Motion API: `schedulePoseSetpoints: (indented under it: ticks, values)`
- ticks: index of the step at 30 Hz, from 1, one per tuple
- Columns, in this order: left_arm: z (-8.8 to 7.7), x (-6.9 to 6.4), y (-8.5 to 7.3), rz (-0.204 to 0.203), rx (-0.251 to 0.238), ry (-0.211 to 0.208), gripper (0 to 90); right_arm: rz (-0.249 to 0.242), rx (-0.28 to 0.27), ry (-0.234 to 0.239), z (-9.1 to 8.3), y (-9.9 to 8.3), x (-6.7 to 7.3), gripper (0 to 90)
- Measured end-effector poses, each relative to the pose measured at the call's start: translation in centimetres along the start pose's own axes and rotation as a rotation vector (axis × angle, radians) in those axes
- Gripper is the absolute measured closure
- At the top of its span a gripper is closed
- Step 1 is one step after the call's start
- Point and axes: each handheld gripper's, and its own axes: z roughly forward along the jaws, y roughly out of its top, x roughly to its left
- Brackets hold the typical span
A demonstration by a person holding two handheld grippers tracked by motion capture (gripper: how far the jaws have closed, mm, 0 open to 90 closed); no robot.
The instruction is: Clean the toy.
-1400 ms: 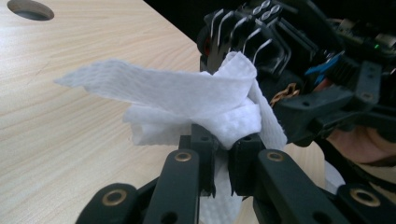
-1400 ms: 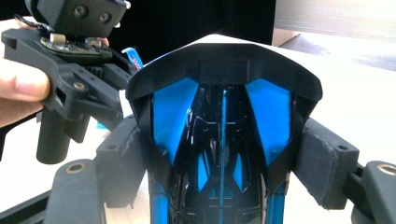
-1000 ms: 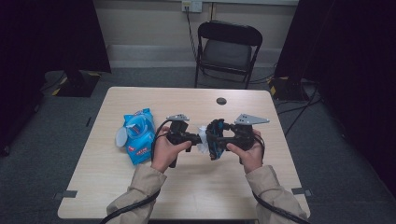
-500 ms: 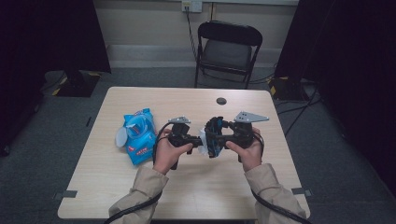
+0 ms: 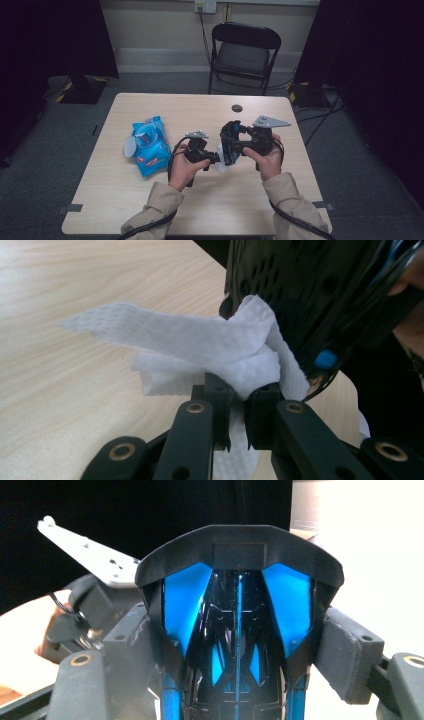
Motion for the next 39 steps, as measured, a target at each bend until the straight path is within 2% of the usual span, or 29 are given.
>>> schedulePoseSetpoints:
  ticks: [6, 10, 12, 15, 18, 22, 25, 29, 32, 37, 38, 39]
  values:
    - [0.6, 0.0, -0.8, -0.012, 0.012, -0.013, 82.7, -0.002, -0.01, 0.003, 0.0, 0.5, 0.2, 25.5]
    - [0.8, 0.4, -1.6, -0.029, 0.039, -0.014, 82.6, 0.008, -0.033, 0.013, -0.2, 0.6, 0.1, 25.5]
    - [0.3, 0.8, -1.5, -0.04, 0.022, -0.007, 82.6, 0.003, -0.036, 0.02, -0.3, 0.7, 0.2, 25.5]
    - [-1.0, 1.3, -0.6, -0.046, -0.025, 0.018, 82.6, -0.004, -0.036, 0.028, -0.6, 0.6, 0.5, 25.5]
    - [-2.2, 1.3, 0.8, -0.03, -0.057, 0.048, 82.5, -0.001, -0.028, 0.048, -0.6, 0.1, 0.5, 25.5]
    - [-2.9, 1.0, 2.3, -0.018, -0.096, 0.055, 82.5, -0.003, -0.001, 0.07, 0.1, -1.0, 0.9, 25.5]
    - [-2.5, 0.8, 2.5, -0.021, -0.11, 0.035, 82.4, -0.002, 0.012, 0.08, 0.8, -1.5, 1.3, 25.5]
    - [-1.8, 0.9, 1.8, -0.035, -0.086, 0.022, 82.5, 0.001, 0.013, 0.083, 1.2, -1.4, 1.6, 25.5]
    - [-1.1, 1.1, 0.9, -0.038, -0.045, 0.017, 82.5, 0.008, -0.005, 0.082, 1.0, -1.1, 1.4, 25.5]
    - [-1.1, 1.5, 0.2, -0.034, -0.032, 0.041, 82.3, -0.002, 0.001, 0.057, 0.4, -0.9, 0.8, 25.5]
    - [-1.4, 1.6, 0.2, -0.025, -0.026, 0.062, 82.3, -0.001, 0.004, 0.051, 0.3, -1.0, 0.6, 25.5]
    - [-1.6, 1.6, 0.3, -0.02, -0.027, 0.065, 82.3, 0.005, 0.006, 0.044, 0.2, -1.2, 0.4, 25.5]
